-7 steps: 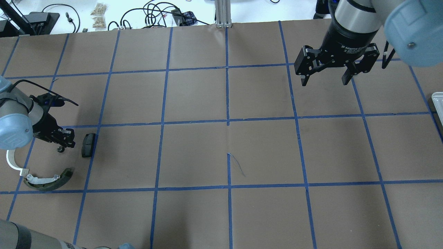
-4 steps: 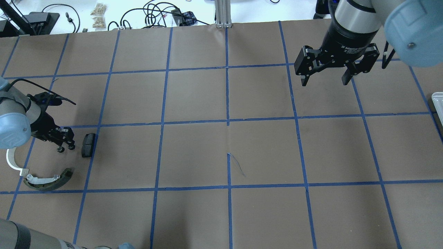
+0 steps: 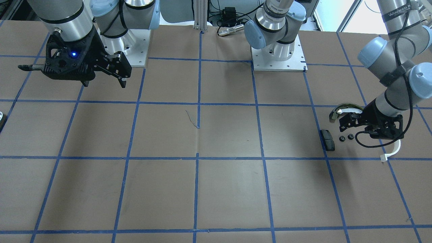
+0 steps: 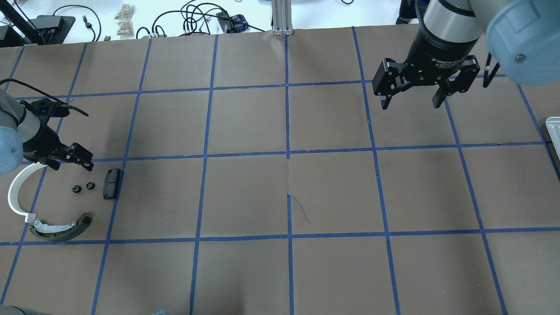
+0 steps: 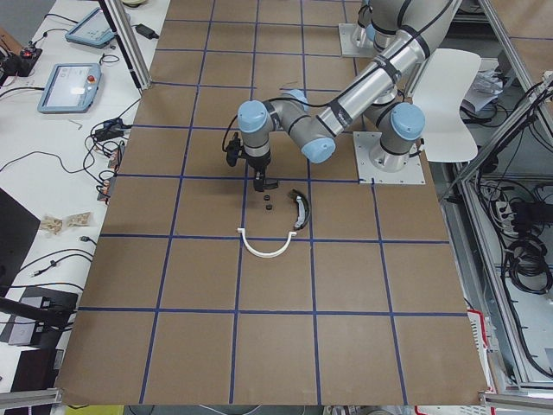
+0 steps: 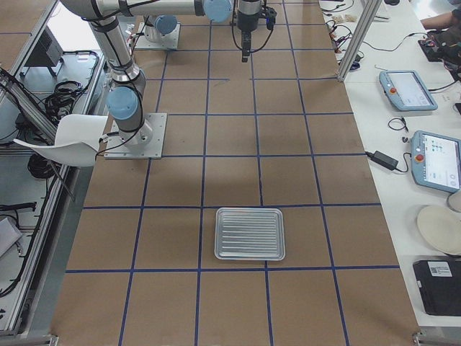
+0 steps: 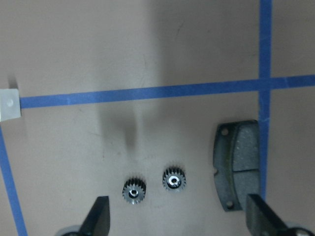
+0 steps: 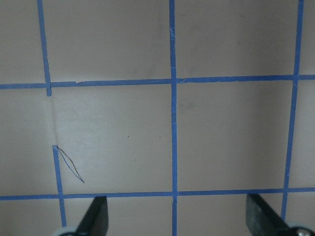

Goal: Place bearing gear from tray to pile

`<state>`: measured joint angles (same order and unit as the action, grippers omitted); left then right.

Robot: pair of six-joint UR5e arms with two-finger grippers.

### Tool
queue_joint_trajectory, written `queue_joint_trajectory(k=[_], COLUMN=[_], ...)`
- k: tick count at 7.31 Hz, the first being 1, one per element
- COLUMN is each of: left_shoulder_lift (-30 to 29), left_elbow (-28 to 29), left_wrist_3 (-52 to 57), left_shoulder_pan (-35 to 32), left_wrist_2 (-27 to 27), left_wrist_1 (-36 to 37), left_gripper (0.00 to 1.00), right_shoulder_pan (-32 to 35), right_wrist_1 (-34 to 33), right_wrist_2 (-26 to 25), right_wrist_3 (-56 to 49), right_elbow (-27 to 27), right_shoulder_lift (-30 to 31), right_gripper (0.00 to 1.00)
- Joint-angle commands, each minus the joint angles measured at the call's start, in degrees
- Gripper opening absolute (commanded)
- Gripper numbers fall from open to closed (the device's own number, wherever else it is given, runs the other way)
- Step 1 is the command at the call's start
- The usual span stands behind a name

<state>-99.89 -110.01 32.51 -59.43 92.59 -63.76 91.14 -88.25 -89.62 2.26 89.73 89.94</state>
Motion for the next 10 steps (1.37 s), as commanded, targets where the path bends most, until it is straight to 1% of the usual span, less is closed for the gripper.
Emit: queue_joint_trajectory(k=[1, 2, 3, 4, 5, 7, 10], left_shoulder_lift=[6.61, 7.60, 7.87, 7.87, 8.65, 8.75, 9.10], left_elbow=[6.95, 12.13, 15.32, 17.44, 18.59, 19.65, 20.71], left_wrist_3=[-15.99, -26.08, -33.49, -38.88, -38.67, -37.00, -36.91], left_shoulder_pan=[-10.12, -15.48, -21.02, -26.56, -30.88, -32.59, -32.85], left_wrist_2=[-0.22, -0.31, -2.31, -3.46, -2.86, -3.64, -5.32], left_wrist_1=[-15.70, -23.35, -25.51, -25.27, -25.01, -24.13, -25.79], left_gripper=[1.00, 1.00, 1.00, 1.00, 1.00, 1.00, 1.00], right_shoulder_pan=[0.00, 0.00, 0.00, 0.00, 0.00, -0.09, -0.18], right_wrist_1=[0.00, 0.00, 0.00, 0.00, 0.09, 0.09, 0.35], right_wrist_2=[-0.03, -0.03, -0.03, 0.15, -0.03, -0.03, -0.11], right_wrist_3=[0.12, 0.03, 0.03, 0.29, 0.12, 0.30, 0.03], right_elbow=[0.00, 0.00, 0.00, 0.00, 0.00, 0.00, 0.00], right_shoulder_lift=[0.14, 0.23, 0.23, 0.32, 0.32, 0.23, 0.23], right_gripper=[1.00, 1.00, 1.00, 1.00, 1.00, 1.00, 1.00])
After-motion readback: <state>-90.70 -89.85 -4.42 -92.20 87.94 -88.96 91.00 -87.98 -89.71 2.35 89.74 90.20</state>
